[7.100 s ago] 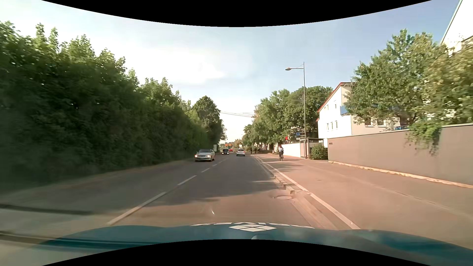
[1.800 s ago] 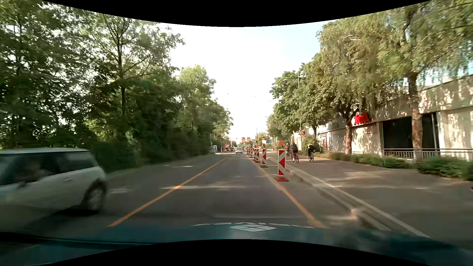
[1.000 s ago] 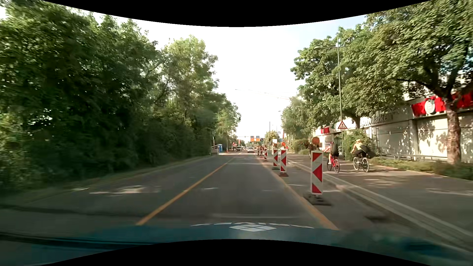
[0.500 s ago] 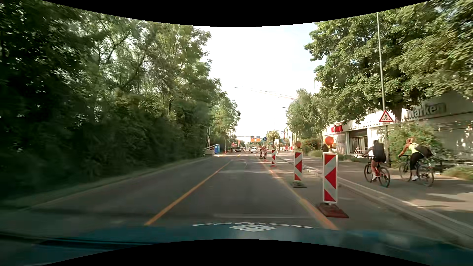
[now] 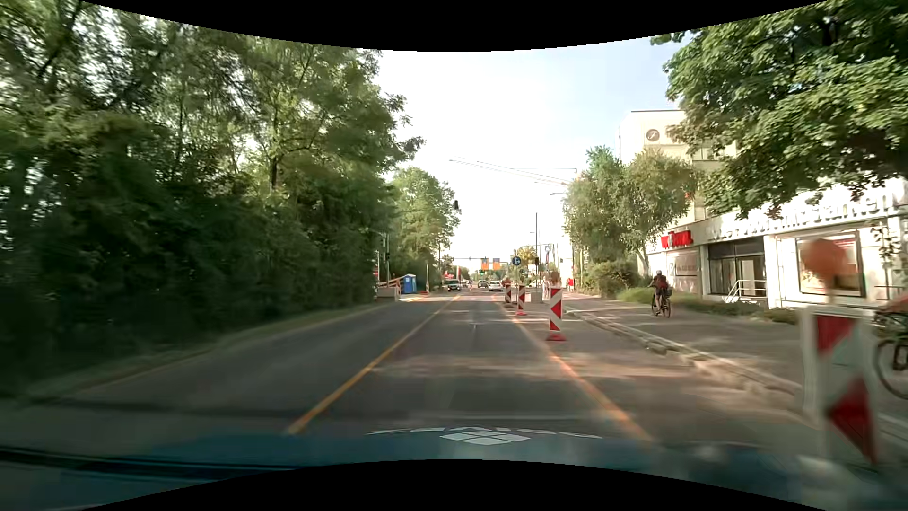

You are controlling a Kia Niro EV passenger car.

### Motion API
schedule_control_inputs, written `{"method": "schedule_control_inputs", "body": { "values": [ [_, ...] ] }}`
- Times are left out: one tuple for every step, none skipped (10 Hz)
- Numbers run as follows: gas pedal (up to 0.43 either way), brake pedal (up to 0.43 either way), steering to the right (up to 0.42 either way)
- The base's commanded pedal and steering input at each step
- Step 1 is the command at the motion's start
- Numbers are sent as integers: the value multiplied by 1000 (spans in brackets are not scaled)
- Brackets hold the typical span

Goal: Follow the waypoints while adhering to traffic rules and regulations

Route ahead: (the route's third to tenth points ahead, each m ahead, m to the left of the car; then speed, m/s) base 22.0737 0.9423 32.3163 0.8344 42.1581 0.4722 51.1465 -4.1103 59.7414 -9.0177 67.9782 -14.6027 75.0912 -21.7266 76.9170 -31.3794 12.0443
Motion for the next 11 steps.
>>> {"method": "schedule_control_inputs", "body": {
  "values": [
    [110, 0, -1],
    [110, 0, -1],
    [110, 0, -1],
    [110, 0, -1],
    [110, 0, -1],
    [110, 0, -1],
    [110, 0, 0],
    [110, 0, 1],
    [98, 0, 3],
    [98, 0, 4],
    [98, 0, 4]
  ]
}}
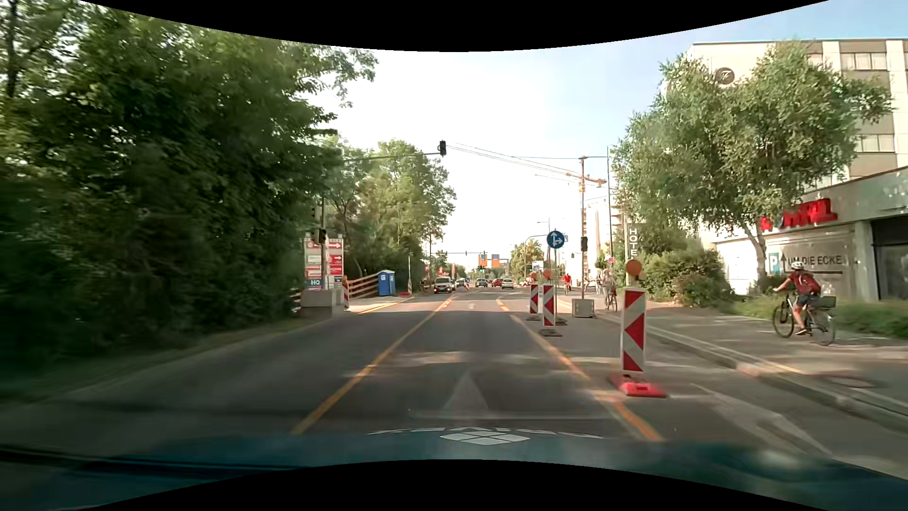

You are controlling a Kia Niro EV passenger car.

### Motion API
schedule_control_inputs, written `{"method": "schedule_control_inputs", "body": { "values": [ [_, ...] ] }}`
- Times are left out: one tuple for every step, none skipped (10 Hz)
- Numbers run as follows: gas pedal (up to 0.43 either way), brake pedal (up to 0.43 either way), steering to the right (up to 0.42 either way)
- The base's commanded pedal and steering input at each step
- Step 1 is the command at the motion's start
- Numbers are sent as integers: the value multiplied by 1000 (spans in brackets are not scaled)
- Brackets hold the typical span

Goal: Follow the waypoints while adhering to traffic rules and regulations

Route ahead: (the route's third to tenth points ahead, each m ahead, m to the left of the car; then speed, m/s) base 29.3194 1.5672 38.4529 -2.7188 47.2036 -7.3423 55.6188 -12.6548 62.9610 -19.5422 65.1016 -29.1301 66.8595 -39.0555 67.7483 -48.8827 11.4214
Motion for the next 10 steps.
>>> {"method": "schedule_control_inputs", "body": {
  "values": [
    [98, 0, 5],
    [98, 0, 6],
    [98, 0, 7],
    [98, 0, 8],
    [98, 0, 8],
    [98, 0, 9],
    [98, 0, 11],
    [98, 0, 17],
    [98, 0, 24],
    [98, 0, 30]
  ]
}}
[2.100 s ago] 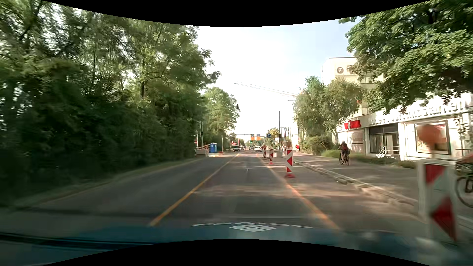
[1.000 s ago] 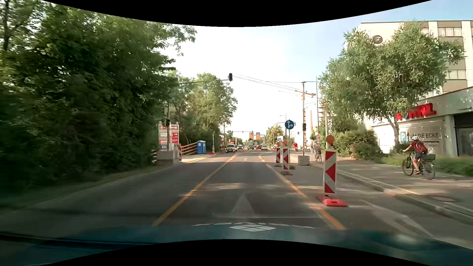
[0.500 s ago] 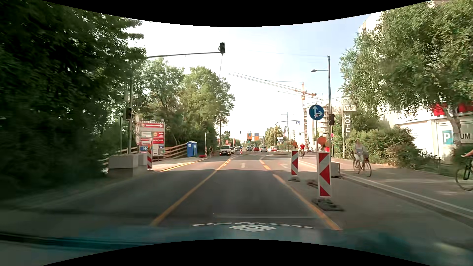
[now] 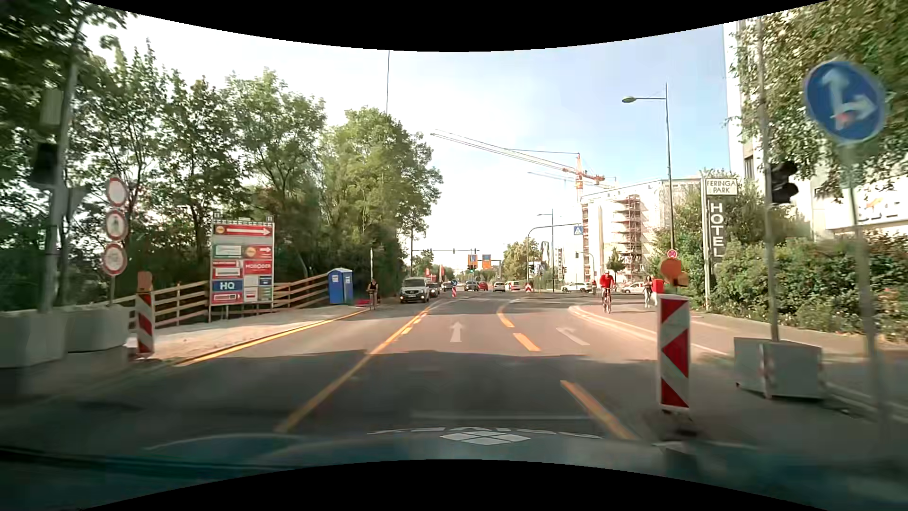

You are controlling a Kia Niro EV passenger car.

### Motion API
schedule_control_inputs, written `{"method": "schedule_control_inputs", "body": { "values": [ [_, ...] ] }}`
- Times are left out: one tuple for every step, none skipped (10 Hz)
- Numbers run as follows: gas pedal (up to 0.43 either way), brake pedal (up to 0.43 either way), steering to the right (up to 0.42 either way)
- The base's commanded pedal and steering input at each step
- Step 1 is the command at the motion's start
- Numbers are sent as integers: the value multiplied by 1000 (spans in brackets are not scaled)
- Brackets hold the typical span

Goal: Follow the waypoints while adhering to traffic rules and regulations

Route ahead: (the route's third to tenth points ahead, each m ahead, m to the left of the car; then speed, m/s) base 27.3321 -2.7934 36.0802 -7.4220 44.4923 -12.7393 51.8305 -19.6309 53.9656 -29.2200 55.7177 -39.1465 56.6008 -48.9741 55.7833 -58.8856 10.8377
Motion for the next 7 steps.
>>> {"method": "schedule_control_inputs", "body": {
  "values": [
    [98, 0, 33],
    [98, 0, 35],
    [47, 0, 39],
    [0, 0, 41],
    [0, 0, 41],
    [0, 0, 41],
    [0, 0, 41]
  ]
}}
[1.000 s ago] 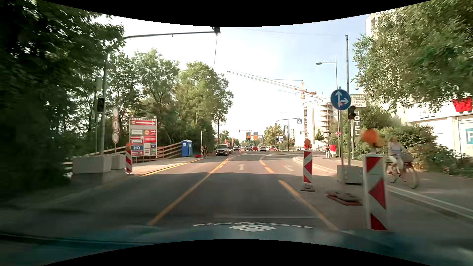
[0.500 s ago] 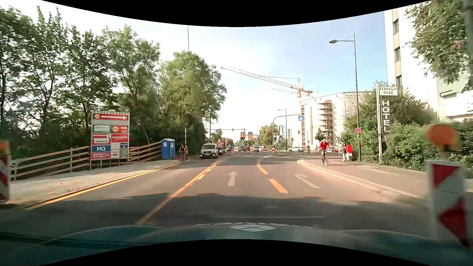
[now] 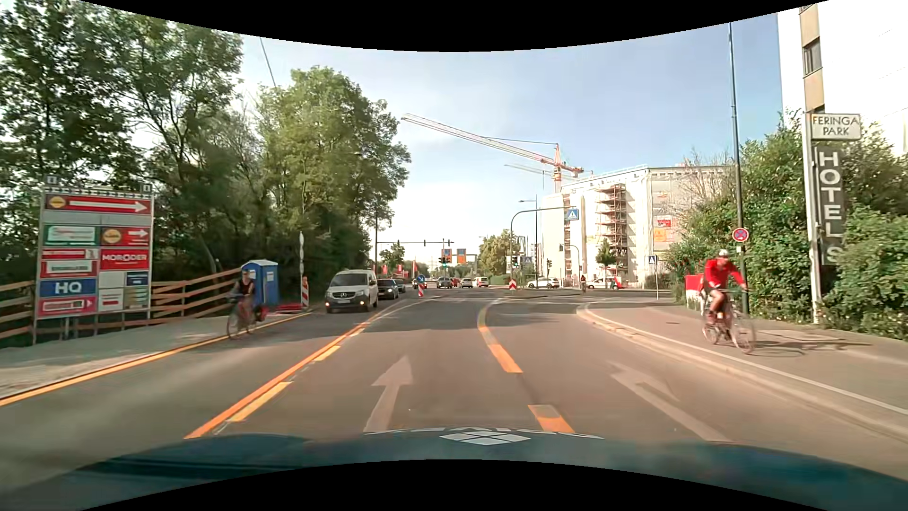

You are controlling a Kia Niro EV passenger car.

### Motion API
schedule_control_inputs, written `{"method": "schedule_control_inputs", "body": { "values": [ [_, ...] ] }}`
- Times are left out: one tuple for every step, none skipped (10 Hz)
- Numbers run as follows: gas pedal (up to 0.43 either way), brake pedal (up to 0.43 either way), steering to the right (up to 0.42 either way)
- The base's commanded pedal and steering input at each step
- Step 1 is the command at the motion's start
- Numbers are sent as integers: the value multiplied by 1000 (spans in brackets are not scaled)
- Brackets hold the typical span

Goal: Follow the waypoints while adhering to traffic rules and regulations

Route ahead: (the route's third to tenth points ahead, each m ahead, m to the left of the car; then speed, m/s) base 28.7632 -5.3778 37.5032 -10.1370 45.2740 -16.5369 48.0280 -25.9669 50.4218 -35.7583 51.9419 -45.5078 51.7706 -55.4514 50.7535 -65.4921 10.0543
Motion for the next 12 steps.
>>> {"method": "schedule_control_inputs", "body": {
  "values": [
    [0, 0, 41],
    [0, 0, 42],
    [0, 0, 42],
    [0, 0, 42],
    [47, 0, 42],
    [98, 0, 42],
    [118, 0, 42],
    [118, 0, 42],
    [59, 0, 42],
    [0, 0, 42],
    [0, 0, 42],
    [0, 0, 41]
  ]
}}
